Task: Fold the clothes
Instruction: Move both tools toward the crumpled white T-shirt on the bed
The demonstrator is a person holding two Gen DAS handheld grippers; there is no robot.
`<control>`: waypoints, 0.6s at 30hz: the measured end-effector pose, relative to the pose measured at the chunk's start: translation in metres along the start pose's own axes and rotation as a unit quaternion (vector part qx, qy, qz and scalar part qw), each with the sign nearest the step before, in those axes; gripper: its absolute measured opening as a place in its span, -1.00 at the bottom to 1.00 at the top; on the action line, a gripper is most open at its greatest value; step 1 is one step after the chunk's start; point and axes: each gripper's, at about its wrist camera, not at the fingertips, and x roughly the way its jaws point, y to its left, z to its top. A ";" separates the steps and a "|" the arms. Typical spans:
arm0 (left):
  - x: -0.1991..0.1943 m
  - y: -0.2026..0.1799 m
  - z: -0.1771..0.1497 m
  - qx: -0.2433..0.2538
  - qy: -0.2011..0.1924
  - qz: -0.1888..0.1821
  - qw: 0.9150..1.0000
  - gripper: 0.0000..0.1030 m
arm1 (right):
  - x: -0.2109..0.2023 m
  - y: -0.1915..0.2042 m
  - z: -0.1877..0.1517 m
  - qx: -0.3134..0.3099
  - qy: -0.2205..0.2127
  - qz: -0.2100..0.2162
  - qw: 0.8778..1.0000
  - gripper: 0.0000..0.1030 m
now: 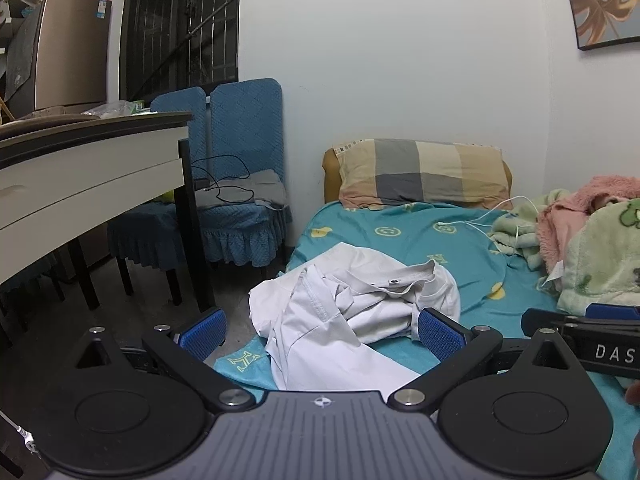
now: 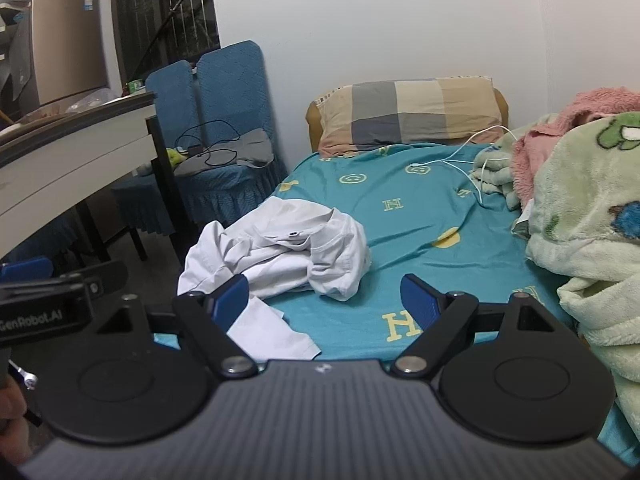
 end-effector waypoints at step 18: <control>-0.013 -0.014 -0.001 0.003 -0.029 -0.001 1.000 0.99 | -0.011 0.008 -0.001 -0.022 -0.024 -0.017 0.999 0.64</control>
